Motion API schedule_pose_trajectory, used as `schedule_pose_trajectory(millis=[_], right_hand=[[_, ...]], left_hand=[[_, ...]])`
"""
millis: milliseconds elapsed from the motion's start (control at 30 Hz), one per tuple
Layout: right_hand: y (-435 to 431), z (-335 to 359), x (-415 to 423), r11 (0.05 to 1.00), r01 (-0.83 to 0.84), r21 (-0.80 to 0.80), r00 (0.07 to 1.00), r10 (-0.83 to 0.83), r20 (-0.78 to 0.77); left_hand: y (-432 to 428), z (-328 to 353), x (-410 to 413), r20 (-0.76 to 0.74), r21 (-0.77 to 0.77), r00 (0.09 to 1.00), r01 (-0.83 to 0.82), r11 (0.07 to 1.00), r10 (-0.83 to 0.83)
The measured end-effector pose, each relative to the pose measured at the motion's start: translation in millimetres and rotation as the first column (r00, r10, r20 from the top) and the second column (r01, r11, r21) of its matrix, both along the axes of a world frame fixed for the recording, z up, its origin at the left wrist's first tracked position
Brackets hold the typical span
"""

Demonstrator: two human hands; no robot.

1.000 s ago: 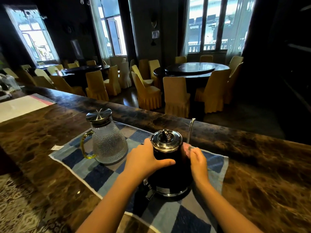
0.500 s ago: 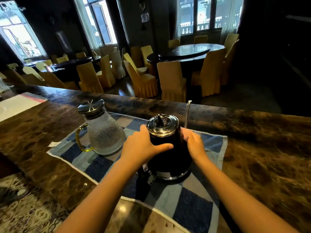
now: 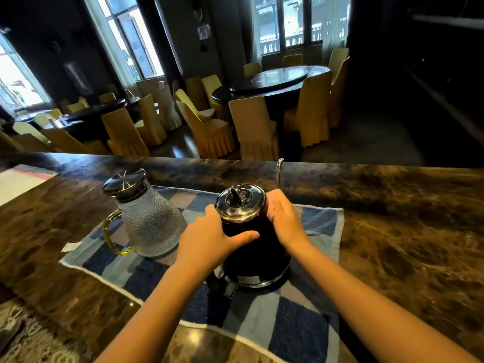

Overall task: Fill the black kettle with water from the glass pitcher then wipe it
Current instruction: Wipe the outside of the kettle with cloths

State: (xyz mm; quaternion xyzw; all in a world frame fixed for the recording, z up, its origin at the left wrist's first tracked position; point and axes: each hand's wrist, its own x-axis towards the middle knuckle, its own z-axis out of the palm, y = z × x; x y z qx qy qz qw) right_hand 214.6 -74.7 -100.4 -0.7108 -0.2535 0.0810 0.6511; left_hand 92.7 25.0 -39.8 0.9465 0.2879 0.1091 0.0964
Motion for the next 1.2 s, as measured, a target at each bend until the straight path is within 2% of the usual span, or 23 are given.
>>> schedule_pose_trajectory(millis=[100,200,267,400,467,533,600,733,900,1000,1100,1200], right_hand=[[-13.4,-35.2,-2.1,0.999,0.021,-0.041,0.996,-0.024,-0.086],[-28.8,-55.7,-19.4,0.997,-0.038,-0.061,0.984,0.027,-0.174],[-30.0,-48.8,-28.4,0.998,-0.064,-0.013,0.991,0.062,-0.121],[-13.2,-9.8,-25.1,0.993,-0.101,0.057,0.991,0.095,0.092],[-6.4,1.1,-18.3,0.995,-0.094,0.041,0.988,0.088,0.124],[-6.1,-3.1,-8.8,0.998,-0.024,-0.065,0.996,0.030,0.082],[-11.4,-20.0,-3.3,0.991,0.001,-0.131,0.999,-0.006,-0.035],[-22.8,-33.6,-8.0,0.995,-0.053,-0.080,0.988,0.041,-0.149],[-10.9,4.1,-22.4,0.992,-0.128,0.012,0.991,0.128,0.024],[-4.8,6.1,-13.0,0.995,-0.044,-0.089,0.996,0.051,0.072],[-8.0,-12.1,-0.9,0.984,-0.028,-0.176,0.999,0.022,-0.036],[-16.4,-36.1,-3.5,0.992,-0.035,-0.118,0.990,0.018,-0.140]], left_hand=[[1.6,0.2,-0.2,-0.001,-0.017,1.000,0.006,1.000,-0.006],[2.0,0.8,-0.3,-0.005,-0.032,1.000,0.005,0.999,-0.005],[0.8,1.1,-0.8,-0.003,-0.032,1.000,0.001,0.999,-0.001],[-1.3,1.5,-0.2,-0.002,-0.025,1.000,-0.006,1.000,0.006],[-2.2,2.4,-0.3,-0.009,-0.031,1.000,-0.012,0.999,0.012],[-3.1,4.1,-0.9,-0.012,-0.044,1.000,-0.009,0.999,0.009],[-3.8,5.6,-1.2,-0.019,-0.048,1.000,-0.012,0.999,0.011],[-4.9,6.4,-1.1,-0.032,-0.043,0.999,-0.016,0.999,0.015],[-2.8,6.5,-0.7,-0.009,-0.066,1.000,-0.021,0.998,0.021],[-2.7,7.1,-0.5,0.000,-0.085,1.000,-0.026,0.996,0.026],[-4.6,6.2,-0.4,0.003,-0.078,1.000,-0.019,0.997,0.019],[-5.3,6.5,-1.0,-0.008,-0.071,1.000,-0.025,0.997,0.024]])
